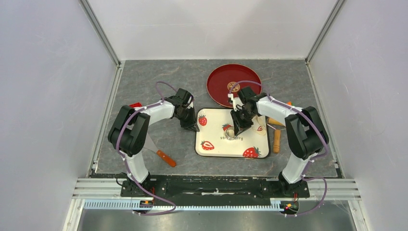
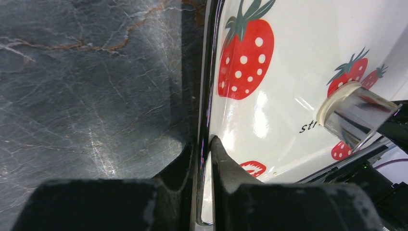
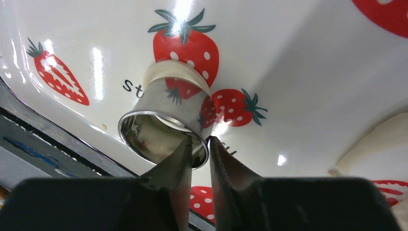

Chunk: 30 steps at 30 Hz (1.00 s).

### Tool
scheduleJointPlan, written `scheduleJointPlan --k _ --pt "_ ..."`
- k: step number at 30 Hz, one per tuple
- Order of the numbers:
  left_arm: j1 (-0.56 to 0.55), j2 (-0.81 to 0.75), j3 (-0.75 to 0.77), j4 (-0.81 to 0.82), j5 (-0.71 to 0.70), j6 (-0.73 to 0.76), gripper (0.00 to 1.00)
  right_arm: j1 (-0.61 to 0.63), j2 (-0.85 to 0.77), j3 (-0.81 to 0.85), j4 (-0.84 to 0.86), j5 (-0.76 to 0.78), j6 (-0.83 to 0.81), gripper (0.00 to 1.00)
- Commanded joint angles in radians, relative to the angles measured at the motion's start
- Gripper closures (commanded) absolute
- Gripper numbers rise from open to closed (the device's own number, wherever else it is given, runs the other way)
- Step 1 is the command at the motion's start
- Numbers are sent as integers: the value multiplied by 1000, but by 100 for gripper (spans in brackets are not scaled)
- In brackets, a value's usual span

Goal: Roll out the dumpling wrappers from the dough

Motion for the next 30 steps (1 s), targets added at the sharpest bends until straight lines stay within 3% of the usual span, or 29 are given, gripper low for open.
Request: scheduleJointPlan --k 1,5,8,20,30 --pt "-13 44 -54 -64 -111 -5 98 2 -31 58 -3 8 5 85" --pt "-13 45 -64 -58 -108 -6 98 2 -56 102 -22 29 3 97" --pt "-13 42 -67 -54 -106 -6 98 -1 -76 136 -25 35 7 100" --pt "-13 41 -69 -54 -111 -8 98 -119 -69 277 -18 97 30 100" --pt "-13 44 -54 -54 -99 0 98 -345 0 363 12 190 69 100"
